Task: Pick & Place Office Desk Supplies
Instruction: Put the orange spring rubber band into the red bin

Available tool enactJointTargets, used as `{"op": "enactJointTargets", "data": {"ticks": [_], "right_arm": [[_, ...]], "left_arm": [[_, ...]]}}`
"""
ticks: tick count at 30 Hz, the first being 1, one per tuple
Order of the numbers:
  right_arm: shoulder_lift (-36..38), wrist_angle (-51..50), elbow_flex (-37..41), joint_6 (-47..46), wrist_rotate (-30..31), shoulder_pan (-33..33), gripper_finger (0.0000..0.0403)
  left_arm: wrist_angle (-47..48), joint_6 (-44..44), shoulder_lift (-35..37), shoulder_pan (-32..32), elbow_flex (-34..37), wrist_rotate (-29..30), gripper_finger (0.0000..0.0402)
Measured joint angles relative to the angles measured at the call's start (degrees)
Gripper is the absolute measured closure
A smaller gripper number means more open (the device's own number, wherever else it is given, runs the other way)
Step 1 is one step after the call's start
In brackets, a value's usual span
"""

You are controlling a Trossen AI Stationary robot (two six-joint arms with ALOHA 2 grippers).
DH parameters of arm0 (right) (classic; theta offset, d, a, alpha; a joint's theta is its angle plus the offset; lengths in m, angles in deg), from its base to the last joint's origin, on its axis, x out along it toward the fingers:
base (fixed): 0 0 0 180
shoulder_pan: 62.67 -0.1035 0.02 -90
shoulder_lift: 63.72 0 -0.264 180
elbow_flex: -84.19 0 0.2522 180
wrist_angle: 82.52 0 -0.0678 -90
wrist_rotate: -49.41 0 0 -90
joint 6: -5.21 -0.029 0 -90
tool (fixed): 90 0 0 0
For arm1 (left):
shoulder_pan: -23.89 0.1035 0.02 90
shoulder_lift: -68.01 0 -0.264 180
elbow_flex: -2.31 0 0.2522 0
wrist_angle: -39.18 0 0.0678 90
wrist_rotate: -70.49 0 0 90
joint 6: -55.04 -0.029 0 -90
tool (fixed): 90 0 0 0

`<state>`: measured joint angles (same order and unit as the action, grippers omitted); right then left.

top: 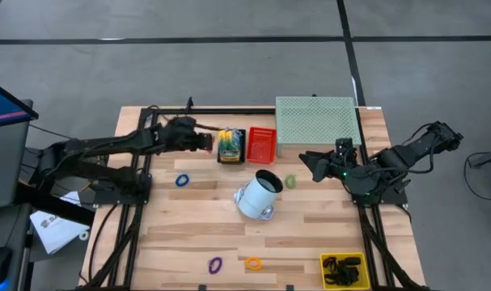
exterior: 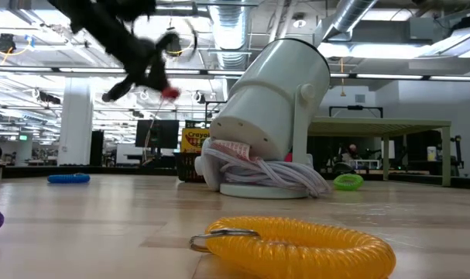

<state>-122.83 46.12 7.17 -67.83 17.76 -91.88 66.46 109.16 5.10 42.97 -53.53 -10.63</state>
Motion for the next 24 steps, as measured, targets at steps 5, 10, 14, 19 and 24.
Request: {"op": "enactJointTargets", "data": {"ticks": [5,10,14,19,24], "right_arm": [[0.0,-0.3,0.0,0.0,0.0,0.0,0.0183],[0.0,-0.4,0.0,0.0,0.0,0.0,0.0183],[0.0,-0.5,0.0,0.0,0.0,0.0,0.0183],[0.0,-0.6,0.0,0.0,0.0,0.0,0.0183],[0.0,-0.6,0.0,0.0,0.0,-0.2,0.0183]], "left_arm": [[-11.0,-0.1,1.6,-4.5,0.0,-3.3,0.0399],[-17.1,0.4,-3.3,-10.0,-0.1,-3.1,0.0399],[-20.0,1.7,-10.5,-10.0,-2.3,-2.0,0.0399],[-21.0,-5.2,-20.6,-5.7,-12.5,-6.1,0.0399],[-13.8,-12.0,-30.8,-1.1,-24.9,-9.3,0.0399]]}}
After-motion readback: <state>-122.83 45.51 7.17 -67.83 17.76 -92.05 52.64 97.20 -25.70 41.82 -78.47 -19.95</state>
